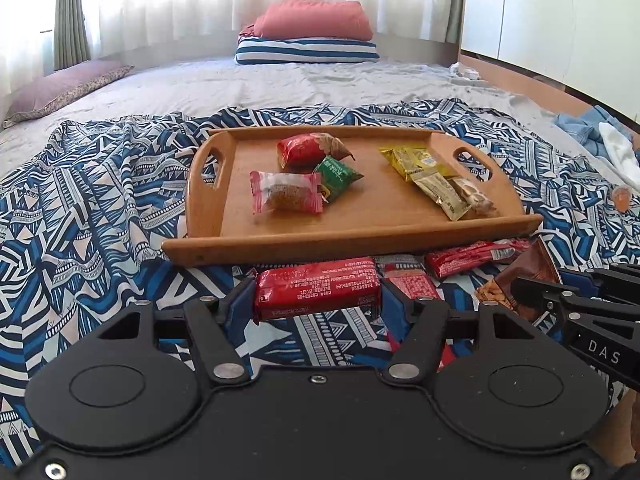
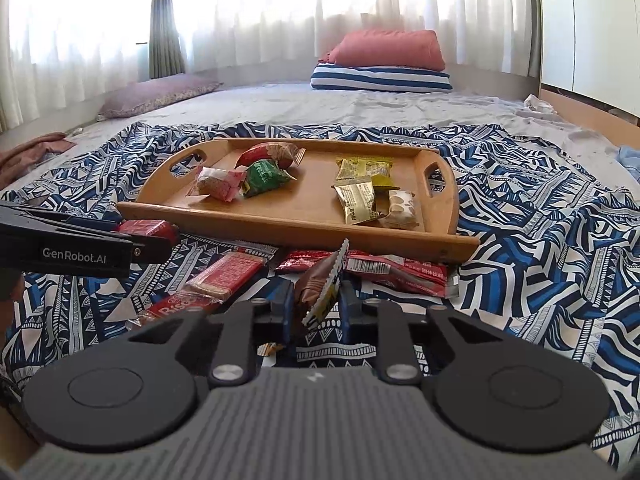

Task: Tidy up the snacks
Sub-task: 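Carry both bars onto the tray and open both grippers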

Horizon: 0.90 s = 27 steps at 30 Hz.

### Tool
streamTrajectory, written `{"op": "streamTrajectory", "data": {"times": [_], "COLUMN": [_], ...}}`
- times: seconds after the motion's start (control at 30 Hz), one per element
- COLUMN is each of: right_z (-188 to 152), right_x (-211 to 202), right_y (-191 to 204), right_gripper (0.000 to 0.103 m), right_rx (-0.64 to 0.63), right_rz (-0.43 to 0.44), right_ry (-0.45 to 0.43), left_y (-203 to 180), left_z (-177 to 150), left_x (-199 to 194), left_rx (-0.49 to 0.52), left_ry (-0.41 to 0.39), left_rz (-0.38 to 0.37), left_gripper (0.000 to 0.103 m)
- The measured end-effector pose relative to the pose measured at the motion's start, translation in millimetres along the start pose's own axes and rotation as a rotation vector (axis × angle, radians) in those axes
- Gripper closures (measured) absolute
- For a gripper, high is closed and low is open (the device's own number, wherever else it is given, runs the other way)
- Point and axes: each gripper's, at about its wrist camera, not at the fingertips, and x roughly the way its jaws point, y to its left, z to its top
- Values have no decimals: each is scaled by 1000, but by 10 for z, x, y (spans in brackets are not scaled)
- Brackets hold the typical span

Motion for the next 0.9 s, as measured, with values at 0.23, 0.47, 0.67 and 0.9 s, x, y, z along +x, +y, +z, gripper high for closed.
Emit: {"op": "streamTrajectory", "data": {"times": [0.23,0.47,0.67,0.9], "right_z": [157,412,681,1057], "right_x": [-36,-28,30,296], "right_y": [-91,-229,-416,-649], "right_gripper": [82,81,81,81], "right_rx": [23,70,121,176], "right_rz": [-8,-68,-90,-99], "right_ry": [-25,-52,-79,-67], "left_y": [68,171,250,388], "left_z": [177,405,639,1035], "left_x": [-12,16,94,313], "left_rx": [-15,-50,-74,-116], "left_ry": [-28,-43,-56,-77], "left_rz": [4,-1,-13,-11], "left_gripper": [40,40,40,40]}}
